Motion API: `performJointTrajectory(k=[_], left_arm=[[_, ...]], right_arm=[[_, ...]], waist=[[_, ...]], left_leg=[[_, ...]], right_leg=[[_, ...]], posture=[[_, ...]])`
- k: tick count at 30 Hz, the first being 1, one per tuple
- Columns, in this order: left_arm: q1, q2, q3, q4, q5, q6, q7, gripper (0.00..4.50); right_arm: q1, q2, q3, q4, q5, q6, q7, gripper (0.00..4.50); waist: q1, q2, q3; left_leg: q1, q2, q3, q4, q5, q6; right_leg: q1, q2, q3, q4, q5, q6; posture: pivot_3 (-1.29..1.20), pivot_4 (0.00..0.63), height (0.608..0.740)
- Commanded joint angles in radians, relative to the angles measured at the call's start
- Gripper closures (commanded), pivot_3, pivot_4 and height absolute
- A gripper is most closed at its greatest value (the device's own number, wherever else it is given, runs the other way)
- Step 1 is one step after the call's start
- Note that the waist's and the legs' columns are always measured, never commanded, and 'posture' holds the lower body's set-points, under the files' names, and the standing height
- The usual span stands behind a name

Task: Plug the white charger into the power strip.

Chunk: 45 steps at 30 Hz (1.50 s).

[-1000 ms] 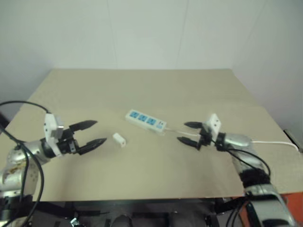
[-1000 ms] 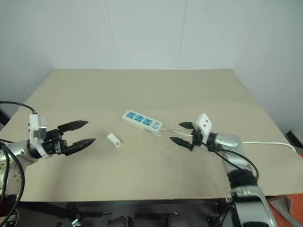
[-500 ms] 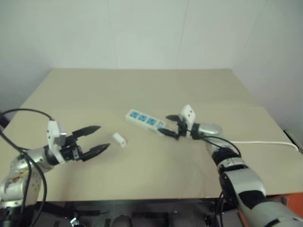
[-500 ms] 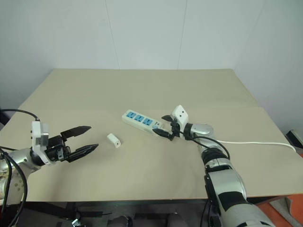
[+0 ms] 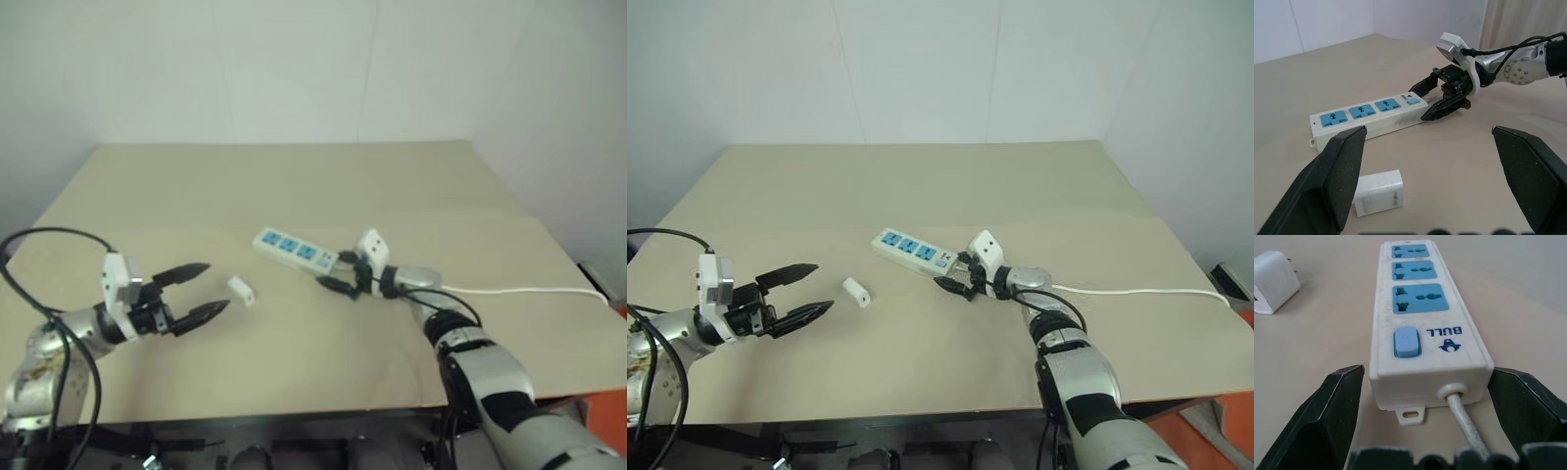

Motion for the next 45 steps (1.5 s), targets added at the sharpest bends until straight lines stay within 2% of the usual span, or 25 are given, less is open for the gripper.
performJointTrajectory(k=[1, 7, 12, 21, 26, 29, 33, 37, 39, 42, 45], left_arm=[[-0.018, -0.004, 0.006, -0.007, 0.0, -0.027, 0.008, 0.02], [-0.022, -0.005, -0.002, -0.004, 0.004, -0.032, 0.004, 0.02], [-0.023, -0.008, -0.003, -0.002, 0.001, -0.036, 0.009, 0.0], [-0.038, -0.006, -0.008, 0.003, 0.006, -0.043, 0.019, 0.0], [-0.08, 0.022, -0.03, -0.005, 0.018, 0.003, 0.04, 0.0], [-0.119, 0.033, -0.038, 0.003, 0.023, 0.022, 0.053, 0.0], [-0.17, 0.04, -0.089, 0.0, 0.137, 0.022, 0.151, 0.0], [-0.275, 0.112, -0.171, 0.054, 0.183, 0.096, 0.099, 0.0], [-0.364, 0.139, -0.216, 0.098, 0.191, 0.119, 0.049, 0.0], [-0.551, 0.153, -0.314, 0.2, 0.256, 0.068, -0.056, 0.0], [-0.728, 0.155, -0.404, 0.338, 0.306, -0.03, -0.239, 0.0]], right_arm=[[0.001, 0.02, -0.027, -0.008, 0.006, -0.038, -0.047, 0.0], [0.012, 0.037, -0.025, -0.007, -0.001, -0.039, -0.046, 0.0], [0.012, 0.045, -0.031, -0.002, 0.001, -0.032, -0.04, 1.07], [0.047, 0.029, -0.04, -0.029, 0.0, -0.09, -0.027, 1.07], [0.109, -0.05, -0.086, -0.097, 0.037, -0.128, 0.026, 1.07], [0.176, -0.145, -0.122, -0.163, 0.086, -0.135, 0.113, 1.07], [0.279, -0.266, -0.166, -0.259, 0.155, -0.113, 0.251, 1.07], [0.39, -0.356, -0.184, -0.381, 0.237, -0.06, 0.421, 1.07], [0.443, -0.367, -0.182, -0.452, 0.266, -0.043, 0.464, 1.07], [0.516, -0.371, -0.152, -0.57, 0.291, -0.014, 0.525, 1.07], [0.554, -0.379, -0.118, -0.642, 0.296, 0.012, 0.579, 1.07]], waist=[[0.0, 0.0, 0.0], [0.001, 0.0, 0.0], [-0.001, 0.0, 0.0], [0.001, 0.0, 0.0], [0.01, 0.0, 0.0], [0.014, 0.0, 0.0], [0.026, 0.0, 0.001], [0.023, -0.001, 0.003], [0.02, -0.001, 0.004], [0.009, -0.001, 0.004], [0.008, -0.002, 0.005]], left_leg=[[0.0, 0.0, 0.0, 0.0, 0.0, 0.0], [0.0, 0.0, 0.0, 0.0, 0.0, 0.0], [0.0, 0.0, 0.0, 0.0, 0.0, 0.0], [0.0, 0.0, 0.0, 0.0, 0.0, 0.0], [-0.001, 0.0, 0.0, 0.0, 0.0, 0.0], [-0.001, -0.001, 0.0, 0.0, 0.0, 0.0], [-0.002, -0.001, 0.0, 0.0, 0.0, 0.0], [-0.002, -0.001, 0.0, -0.001, 0.0, 0.0], [-0.002, -0.001, 0.0, -0.001, 0.0, 0.0], [-0.001, -0.001, -0.001, -0.001, 0.0, 0.0], [-0.002, -0.001, -0.001, 0.0, 0.0, 0.0]], right_leg=[[0.0, 0.0, 0.0, 0.0, 0.0, 0.0], [0.0, 0.0, 0.0, 0.0, 0.0, 0.0], [0.0, 0.0, 0.0, 0.0, 0.0, 0.0], [0.0, 0.001, 0.0, 0.0, 0.0, 0.0], [0.0, 0.0, 0.0, 0.0, 0.0, 0.0], [0.0, -0.001, 0.0, -0.001, 0.0, 0.001], [0.0, -0.001, -0.001, -0.003, 0.0, 0.001], [0.0, 0.0, -0.001, -0.003, 0.0, 0.002], [0.0, 0.0, 0.0, -0.003, -0.004, 0.007], [0.0, 0.0, 0.0, -0.002, -0.004, 0.008], [0.0, 0.001, 0.0, -0.002, -0.004, 0.008]], posture=[[0.0, 0.15, 0.74], [0.0, 0.15, 0.74], [0.0, 0.15, 0.74], [0.0, 0.15, 0.74], [0.0, 0.15, 0.74], [0.0, 0.15, 0.74], [0.0, 0.15, 0.74], [0.0, 0.15, 0.74], [0.0, 0.15, 0.74], [0.0, 0.15, 0.74], [0.0, 0.15, 0.74]])
